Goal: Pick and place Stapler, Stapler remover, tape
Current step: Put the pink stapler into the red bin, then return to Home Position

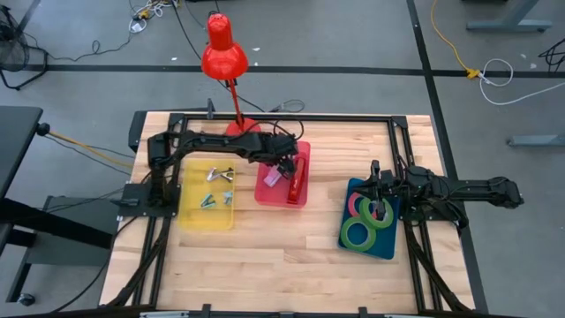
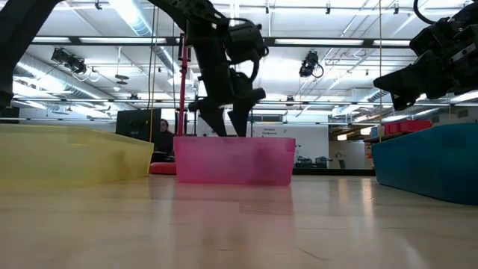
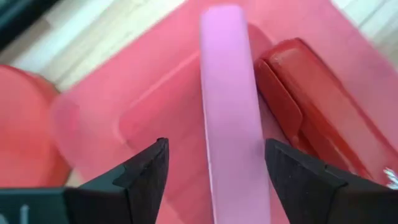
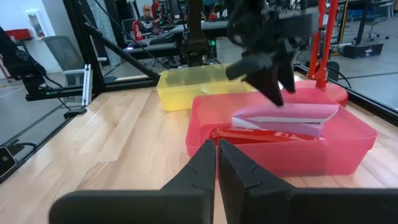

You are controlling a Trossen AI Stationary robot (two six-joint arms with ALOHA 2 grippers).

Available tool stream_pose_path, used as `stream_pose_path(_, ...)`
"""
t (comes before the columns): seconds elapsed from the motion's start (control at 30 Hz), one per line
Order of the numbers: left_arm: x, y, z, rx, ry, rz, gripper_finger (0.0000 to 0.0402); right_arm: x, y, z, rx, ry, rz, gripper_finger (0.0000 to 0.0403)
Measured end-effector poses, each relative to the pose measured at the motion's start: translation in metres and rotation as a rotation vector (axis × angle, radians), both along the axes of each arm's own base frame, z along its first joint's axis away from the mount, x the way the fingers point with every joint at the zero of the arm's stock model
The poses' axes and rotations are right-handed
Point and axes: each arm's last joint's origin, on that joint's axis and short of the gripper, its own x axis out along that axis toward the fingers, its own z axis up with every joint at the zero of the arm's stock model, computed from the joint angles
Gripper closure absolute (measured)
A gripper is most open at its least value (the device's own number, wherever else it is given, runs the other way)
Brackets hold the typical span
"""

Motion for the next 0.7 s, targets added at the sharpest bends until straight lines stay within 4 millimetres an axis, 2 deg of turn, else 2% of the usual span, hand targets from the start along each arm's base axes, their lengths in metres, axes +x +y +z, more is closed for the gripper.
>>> stream_pose_path(0.37, -0.012, -0.004, 0.039, 0.044, -0.076, -0.027, 0.0162, 0.000, 0.000, 0.000, 0.000, 0.000, 0.000, 0.0382)
stream_pose_path(0.53, -0.015, -0.005, 0.047, 0.061, -0.083, -0.059, 0.0185, 0.000, 0.000, 0.000, 0.000, 0.000, -0.001, 0.0382)
stream_pose_path(0.7, -0.014, -0.009, 0.047, 0.059, -0.082, -0.084, 0.0227, 0.000, 0.000, 0.000, 0.000, 0.000, 0.000, 0.0382)
